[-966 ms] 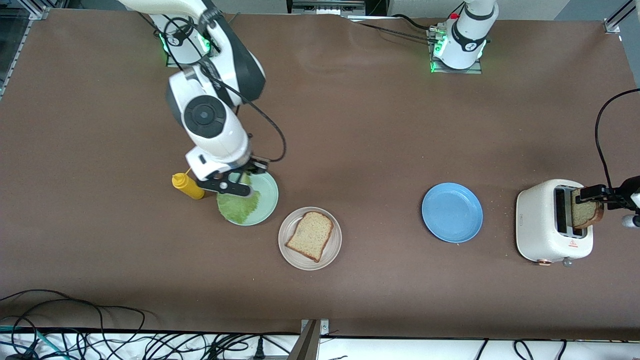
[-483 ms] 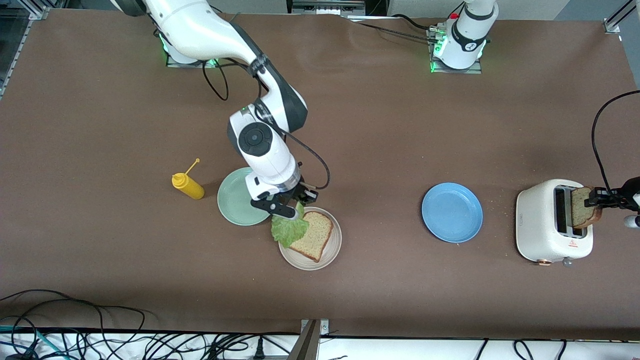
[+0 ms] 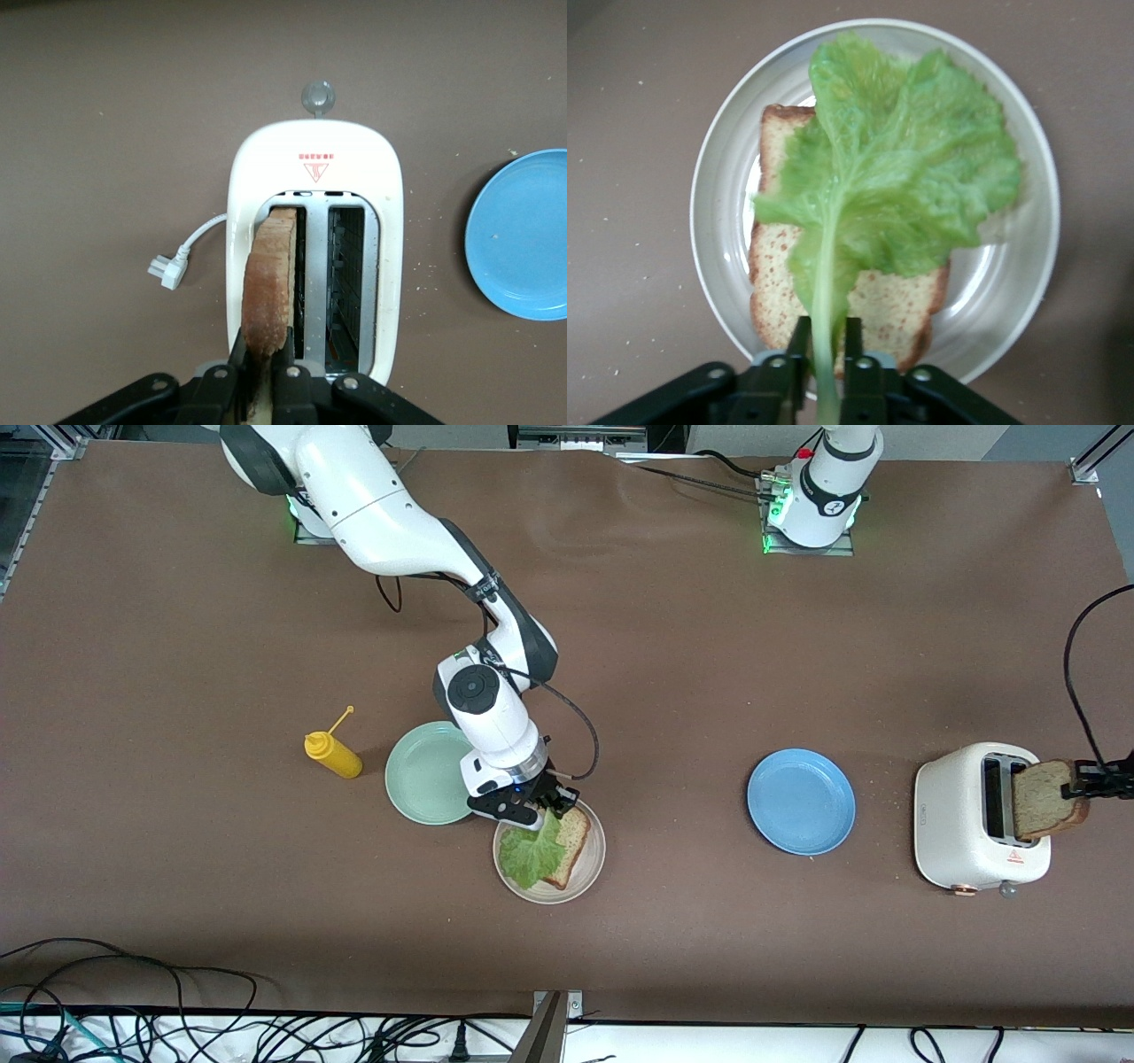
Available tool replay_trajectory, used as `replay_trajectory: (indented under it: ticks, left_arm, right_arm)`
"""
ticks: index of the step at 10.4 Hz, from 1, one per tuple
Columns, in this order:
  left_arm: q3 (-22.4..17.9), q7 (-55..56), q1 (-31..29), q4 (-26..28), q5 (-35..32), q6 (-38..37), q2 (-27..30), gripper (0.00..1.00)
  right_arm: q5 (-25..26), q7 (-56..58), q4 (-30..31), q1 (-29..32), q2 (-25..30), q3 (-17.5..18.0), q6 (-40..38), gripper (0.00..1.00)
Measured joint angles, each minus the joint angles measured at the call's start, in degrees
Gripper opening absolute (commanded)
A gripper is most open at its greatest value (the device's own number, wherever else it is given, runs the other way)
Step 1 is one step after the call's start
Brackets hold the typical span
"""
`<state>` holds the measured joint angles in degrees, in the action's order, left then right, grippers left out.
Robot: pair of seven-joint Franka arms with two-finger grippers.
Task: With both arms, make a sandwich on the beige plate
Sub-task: 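Release the lettuce with the right gripper while the left gripper lifts the slice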
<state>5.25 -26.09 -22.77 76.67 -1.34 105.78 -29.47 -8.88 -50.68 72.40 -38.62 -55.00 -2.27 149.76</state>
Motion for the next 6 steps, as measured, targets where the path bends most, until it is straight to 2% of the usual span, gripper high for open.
replay_trajectory:
  ticks: [2,4,6]
  left_arm:
    - [0.16,0.0,0.01,-2.22,0.01,-1.51,1.93,0.0]
    - [0.87,1.69,0.12,-2.45,0.12,-3.82,4.39,0.0]
    - [3.53,9.58,0.54,-3.52,0.58,-7.34,5.42,0.0]
  right_arm:
    - [0.02,0.0,-1.13,-0.34,1.16,-0.19,-3.73,1.0]
    - [0.18,1.99,-2.1,-0.27,5.3,-1.68,-16.02,1.0]
    - [0.18,11.44,-2.18,-0.13,11.29,-4.69,-31.47,1.0]
